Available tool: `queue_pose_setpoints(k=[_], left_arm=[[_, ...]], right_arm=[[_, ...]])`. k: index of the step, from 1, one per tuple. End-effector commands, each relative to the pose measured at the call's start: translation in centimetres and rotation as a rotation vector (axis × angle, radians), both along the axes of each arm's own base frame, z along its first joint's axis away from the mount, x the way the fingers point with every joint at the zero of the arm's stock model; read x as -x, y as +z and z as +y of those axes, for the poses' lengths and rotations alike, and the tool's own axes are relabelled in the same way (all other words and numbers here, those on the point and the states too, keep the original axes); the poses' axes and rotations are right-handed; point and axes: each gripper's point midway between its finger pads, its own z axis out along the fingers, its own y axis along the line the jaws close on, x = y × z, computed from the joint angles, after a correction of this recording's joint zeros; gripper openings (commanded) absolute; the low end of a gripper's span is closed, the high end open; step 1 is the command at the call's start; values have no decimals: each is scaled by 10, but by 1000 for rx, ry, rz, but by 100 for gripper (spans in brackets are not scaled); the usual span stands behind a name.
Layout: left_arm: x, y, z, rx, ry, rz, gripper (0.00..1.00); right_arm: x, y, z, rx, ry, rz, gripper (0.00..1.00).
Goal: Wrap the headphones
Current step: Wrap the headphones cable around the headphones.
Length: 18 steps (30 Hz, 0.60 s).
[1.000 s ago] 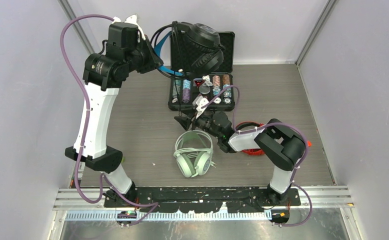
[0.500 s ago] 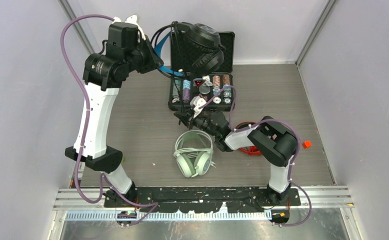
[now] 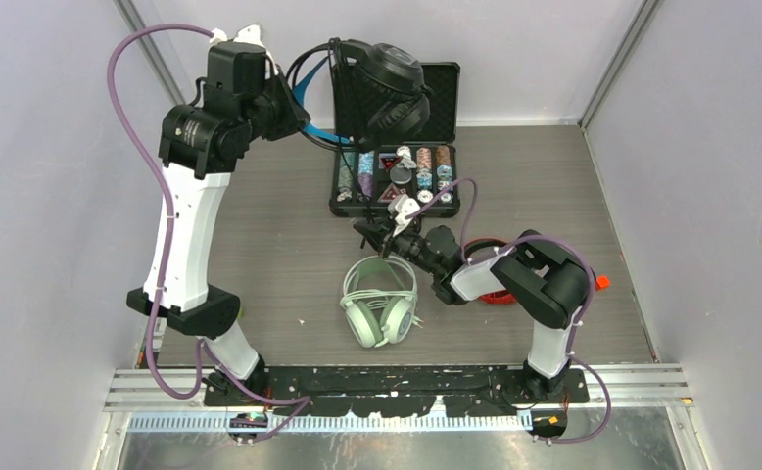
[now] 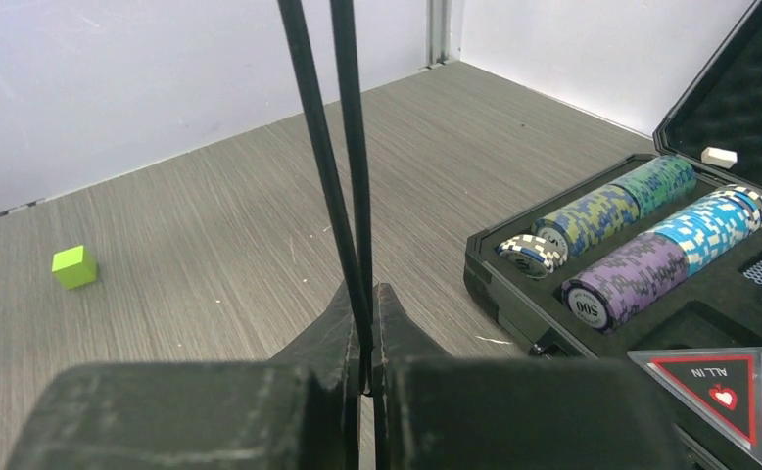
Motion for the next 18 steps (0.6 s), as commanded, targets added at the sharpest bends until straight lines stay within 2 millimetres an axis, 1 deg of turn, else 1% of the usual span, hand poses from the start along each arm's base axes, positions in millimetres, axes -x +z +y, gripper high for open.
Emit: queue_pose_setpoints(k=[1,7,10,13,15,16,18], left_arm=[[7,83,16,135,62,-257,0],[7,81,29,118,100,-252,0],[10,85,33,120,104,-262,0],[11,81,40,104,115,-249,0],[14,79,36,101,76,-239,0],[16,78,29,100,30,-237,0],[27,75,8,110,-123,-230,0]], right_arm=[[1,15,-14,-42,-34,-27,0],[-2,14,-25,-65,-59,-7,0],[-6,12,-33,-81,-78,18,0],[-14,7,-42,-93,-118,40,0],[-20,7,-48,-111,-135,65,0],[-24,7,-52,-124,-140,83,0],[-35,10,-63,-161,-150,132,0]])
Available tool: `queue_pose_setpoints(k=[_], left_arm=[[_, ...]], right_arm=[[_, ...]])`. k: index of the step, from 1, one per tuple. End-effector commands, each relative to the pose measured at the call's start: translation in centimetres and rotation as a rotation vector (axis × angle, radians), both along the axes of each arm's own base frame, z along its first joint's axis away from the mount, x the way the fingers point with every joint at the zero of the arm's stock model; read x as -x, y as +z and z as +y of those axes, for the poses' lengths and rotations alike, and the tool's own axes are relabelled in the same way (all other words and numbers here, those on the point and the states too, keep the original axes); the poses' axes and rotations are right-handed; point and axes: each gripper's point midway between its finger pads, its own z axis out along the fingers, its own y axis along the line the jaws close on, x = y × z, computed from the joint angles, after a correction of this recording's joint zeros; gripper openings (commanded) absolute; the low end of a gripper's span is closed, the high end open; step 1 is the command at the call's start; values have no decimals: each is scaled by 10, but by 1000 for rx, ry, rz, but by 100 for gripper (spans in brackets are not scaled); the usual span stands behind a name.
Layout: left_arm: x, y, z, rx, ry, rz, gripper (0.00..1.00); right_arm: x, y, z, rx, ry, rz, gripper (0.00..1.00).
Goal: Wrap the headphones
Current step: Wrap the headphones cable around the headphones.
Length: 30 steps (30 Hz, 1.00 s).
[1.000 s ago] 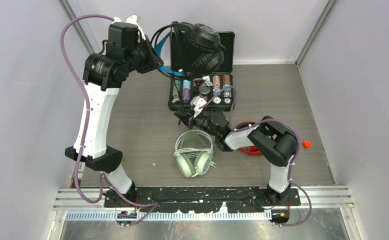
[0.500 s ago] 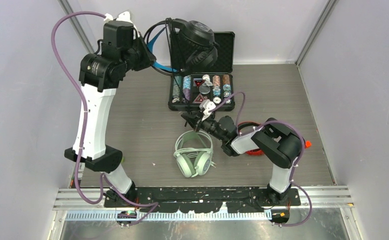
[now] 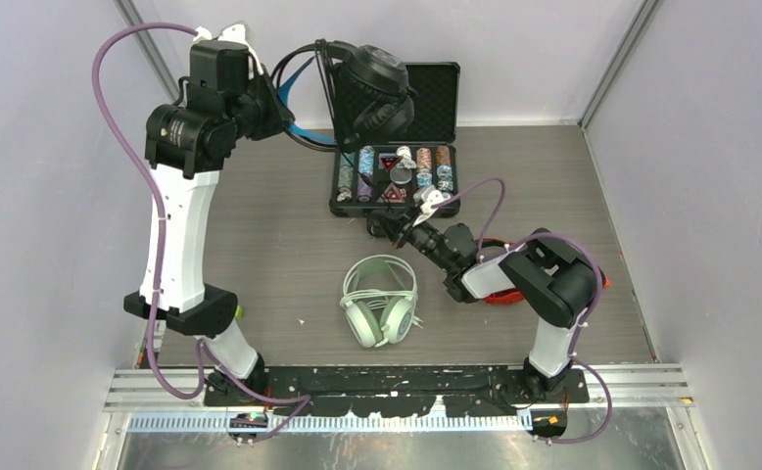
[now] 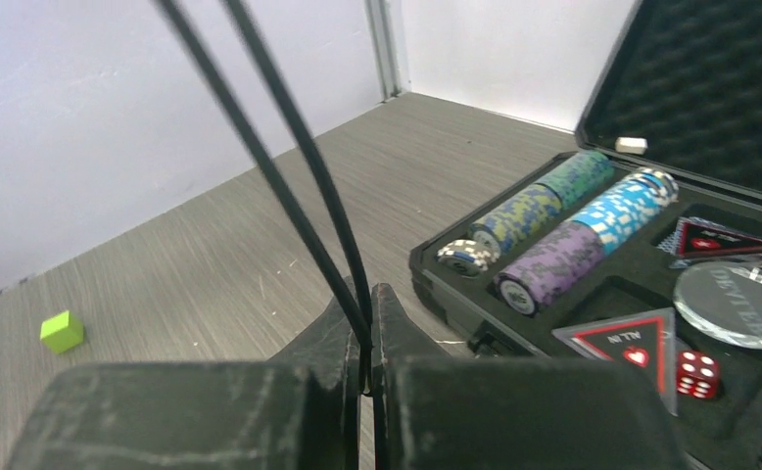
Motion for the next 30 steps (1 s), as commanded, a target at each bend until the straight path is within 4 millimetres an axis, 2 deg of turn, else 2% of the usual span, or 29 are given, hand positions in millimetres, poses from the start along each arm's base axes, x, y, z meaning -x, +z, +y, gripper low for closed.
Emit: queue_pose_setpoints(k=[1,4,7,11,15,17,19,24,26,30], left_arm=[[33,69,-33,145,-261,-224,0],[51,54,-53,115,-453,-218,0],[64,28,-61,79,-562,-164,0],[82,7,-76,71,-735,-122,0],[101,-15,-92,87,-923,-55,0],[106,-31,-91,46,-986,-32,0],[107,-51,-85,-51,-1048,-25,0],[97,-90,-74,-206,-1125,10,0],[93,-100,-68,-283,-1151,8,0],[74,-121,-42,-489,-1116,36,0]], right_arm=[[-24,1,-29,-72,-62,109,0],[-36,9,-39,-68,-61,163,0],[-46,17,-43,-13,-64,214,0],[-61,40,-52,7,-89,283,0],[-67,56,-64,-27,-49,397,0],[-67,62,-73,-49,-26,480,1],[-61,66,-82,-44,0,564,0],[-28,74,-94,3,45,720,1],[-17,76,-96,0,56,805,0],[-4,89,-98,18,95,883,0]])
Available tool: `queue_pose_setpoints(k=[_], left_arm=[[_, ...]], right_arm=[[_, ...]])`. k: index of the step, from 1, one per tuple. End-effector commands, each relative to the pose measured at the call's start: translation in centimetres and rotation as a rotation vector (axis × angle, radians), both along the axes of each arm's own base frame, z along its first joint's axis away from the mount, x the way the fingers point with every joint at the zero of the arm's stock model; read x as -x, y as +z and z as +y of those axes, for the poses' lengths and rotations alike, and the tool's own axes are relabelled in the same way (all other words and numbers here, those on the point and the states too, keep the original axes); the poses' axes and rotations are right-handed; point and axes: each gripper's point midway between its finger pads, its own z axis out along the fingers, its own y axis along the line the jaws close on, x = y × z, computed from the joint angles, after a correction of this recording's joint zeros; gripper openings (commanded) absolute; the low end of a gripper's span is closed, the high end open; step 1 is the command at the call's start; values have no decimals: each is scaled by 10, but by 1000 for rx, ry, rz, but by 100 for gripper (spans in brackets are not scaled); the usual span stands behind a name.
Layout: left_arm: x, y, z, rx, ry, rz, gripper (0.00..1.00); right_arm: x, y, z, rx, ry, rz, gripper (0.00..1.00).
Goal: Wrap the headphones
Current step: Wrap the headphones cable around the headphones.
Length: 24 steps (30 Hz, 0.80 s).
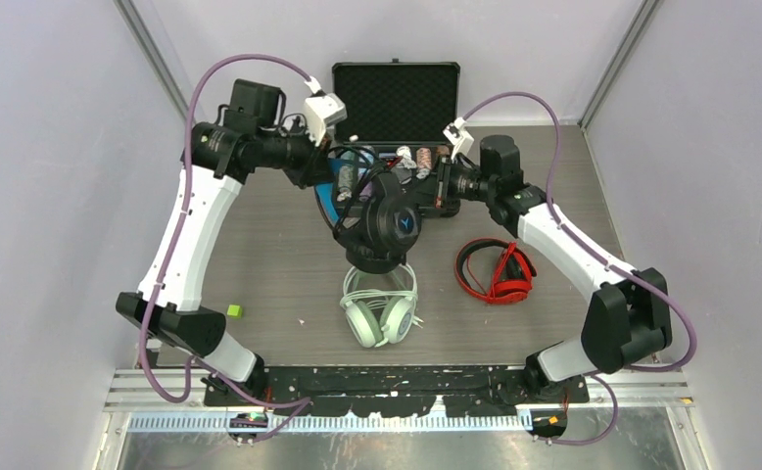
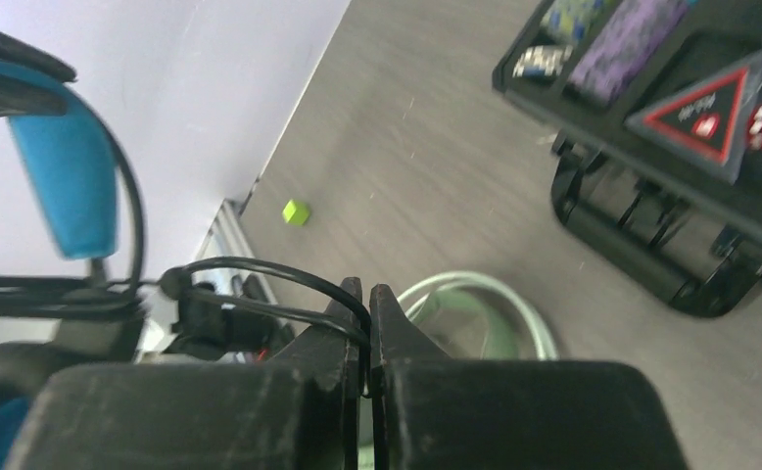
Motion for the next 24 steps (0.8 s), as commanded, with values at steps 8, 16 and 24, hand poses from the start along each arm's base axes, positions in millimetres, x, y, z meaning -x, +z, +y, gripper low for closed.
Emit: queue_pose_setpoints(k=[8,16,24], left_arm=[[-12,-68,93,-595,38,33,0],[-9,-120,169,-814,82,145,0],[-7,-168,230,-1014,-2,155,0]], right_arm=[[-15,32,-6,41,-40,163,0],[-42,-13,56,261,55,184,0],[-54,-68,120,300,172,162,1]])
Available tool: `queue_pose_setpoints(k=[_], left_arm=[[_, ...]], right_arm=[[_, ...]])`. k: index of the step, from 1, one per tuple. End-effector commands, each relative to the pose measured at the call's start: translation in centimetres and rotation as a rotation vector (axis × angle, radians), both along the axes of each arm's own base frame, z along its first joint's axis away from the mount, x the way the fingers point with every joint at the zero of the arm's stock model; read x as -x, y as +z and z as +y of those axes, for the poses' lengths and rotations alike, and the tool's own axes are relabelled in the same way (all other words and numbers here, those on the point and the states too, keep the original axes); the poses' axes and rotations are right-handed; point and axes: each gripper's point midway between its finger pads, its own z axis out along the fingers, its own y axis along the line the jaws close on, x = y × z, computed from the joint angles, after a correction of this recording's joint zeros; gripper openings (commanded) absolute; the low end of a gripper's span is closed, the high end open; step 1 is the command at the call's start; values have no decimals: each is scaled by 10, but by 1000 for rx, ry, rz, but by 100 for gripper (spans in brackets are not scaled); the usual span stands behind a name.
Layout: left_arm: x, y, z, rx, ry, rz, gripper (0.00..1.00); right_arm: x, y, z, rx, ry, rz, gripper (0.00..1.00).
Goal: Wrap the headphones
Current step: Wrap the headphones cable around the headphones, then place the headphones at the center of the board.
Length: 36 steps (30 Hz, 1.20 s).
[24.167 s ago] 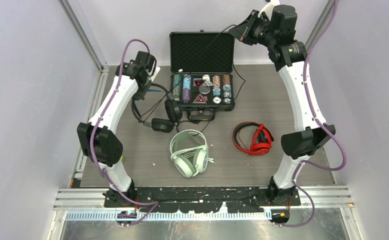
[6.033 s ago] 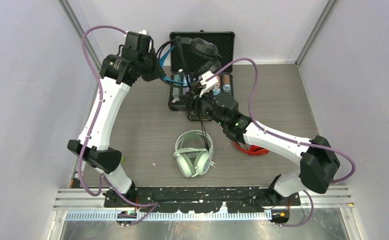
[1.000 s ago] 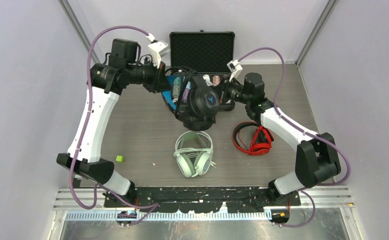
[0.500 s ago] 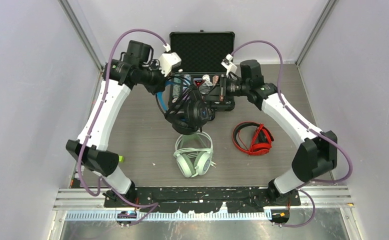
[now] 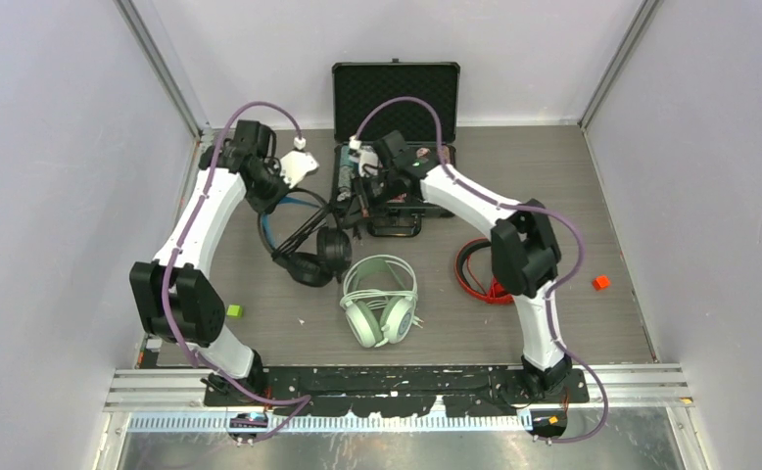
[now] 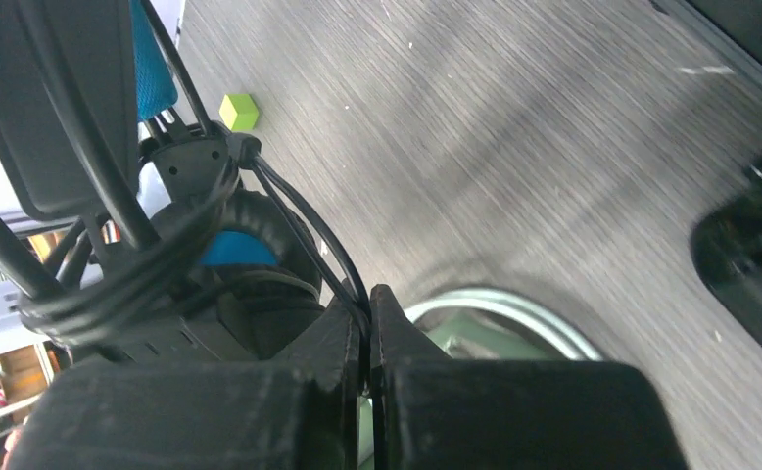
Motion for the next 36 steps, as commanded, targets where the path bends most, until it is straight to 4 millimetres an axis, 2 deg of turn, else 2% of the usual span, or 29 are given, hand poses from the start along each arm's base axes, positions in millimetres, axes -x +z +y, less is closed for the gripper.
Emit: queue_pose_setpoints(k=[1,5,9,12,15,20,22,29,31,34,36], left_arm=[[39,-16,77,-357,-134,143,0],[35,-30,81,-382,-221,174,0],[20,-41,94,-428,-252,143,0],[15,-51,102,-457,-248,150,0],[19,-59,110,-486,-233,201,0],[11,-73,117,-473,-177,244,0],[11,-79,131,-477,-133,266,0],[12,-103,135,-455,-131,332,0],[12,-108,133,-447,-144,339,6],[9,-108,125,-415,-165,312,34],[6,-106,120,-405,-170,290,41]], right_arm=[[-58,19,3,-14,-83,-197,1],[-62,3,27,-19,-64,-235,0],[-68,-6,44,-41,-63,-289,1],[-71,-13,50,-65,-66,-342,0],[-76,-28,54,-74,-60,-388,1],[-80,-49,60,-58,-71,-357,0],[-79,-54,62,-53,-70,-343,0],[-89,-66,66,-17,-111,-311,0],[-88,-69,68,-26,-111,-301,2],[-88,-73,70,-30,-120,-284,5],[-86,-74,70,-28,-121,-279,6]])
